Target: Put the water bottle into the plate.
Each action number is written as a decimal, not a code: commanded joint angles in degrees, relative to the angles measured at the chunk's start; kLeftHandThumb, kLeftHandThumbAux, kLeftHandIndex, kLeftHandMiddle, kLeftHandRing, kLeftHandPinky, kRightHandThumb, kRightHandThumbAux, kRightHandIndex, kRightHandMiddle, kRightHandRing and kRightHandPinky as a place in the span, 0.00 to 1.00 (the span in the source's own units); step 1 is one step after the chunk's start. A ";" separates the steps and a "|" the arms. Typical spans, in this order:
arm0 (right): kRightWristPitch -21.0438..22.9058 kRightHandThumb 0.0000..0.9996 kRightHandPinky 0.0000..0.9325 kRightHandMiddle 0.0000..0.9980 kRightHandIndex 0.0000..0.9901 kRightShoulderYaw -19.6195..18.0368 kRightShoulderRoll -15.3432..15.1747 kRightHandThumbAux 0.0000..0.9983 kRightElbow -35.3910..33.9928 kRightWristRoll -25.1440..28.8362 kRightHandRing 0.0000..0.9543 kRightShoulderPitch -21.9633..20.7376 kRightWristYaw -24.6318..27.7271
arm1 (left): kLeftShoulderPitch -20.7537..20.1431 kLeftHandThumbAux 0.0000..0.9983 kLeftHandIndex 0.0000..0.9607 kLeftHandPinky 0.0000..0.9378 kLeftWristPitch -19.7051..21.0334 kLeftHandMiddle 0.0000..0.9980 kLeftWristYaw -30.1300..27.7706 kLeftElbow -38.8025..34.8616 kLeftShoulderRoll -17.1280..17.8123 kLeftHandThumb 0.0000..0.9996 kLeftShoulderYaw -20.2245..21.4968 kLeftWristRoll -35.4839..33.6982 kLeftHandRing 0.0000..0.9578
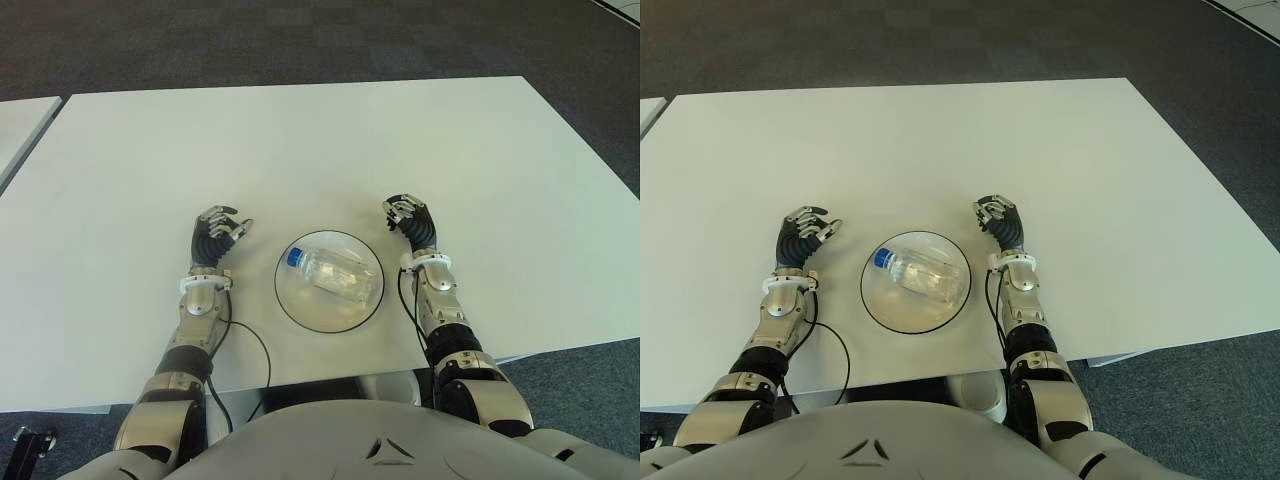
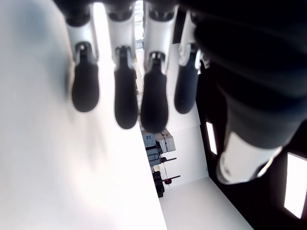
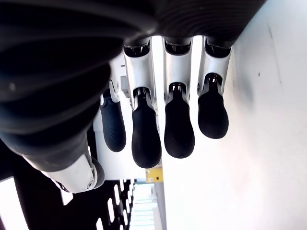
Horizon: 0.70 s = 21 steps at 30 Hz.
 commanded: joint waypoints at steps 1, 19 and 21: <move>1.14 0.71 0.74 0.71 0.44 -0.16 0.34 0.73 0.84 0.34 0.72 1.09 -0.30 | 1.71 0.72 0.45 0.70 1.25 0.67 0.01 -0.04 -0.08 0.71 -0.37 0.80 0.69; 0.94 0.71 0.75 0.71 0.44 0.23 0.03 0.73 0.66 -0.08 0.73 1.09 -0.30 | 2.14 0.72 0.45 0.71 2.06 0.67 -0.19 -1.72 -0.13 0.71 -0.26 0.89 0.70; 1.02 0.71 0.75 0.71 0.44 0.29 -0.02 0.73 0.63 -0.08 0.73 1.09 -0.24 | 2.28 0.72 0.45 0.71 2.22 0.67 -0.33 -2.14 -0.14 0.71 -0.25 0.80 0.70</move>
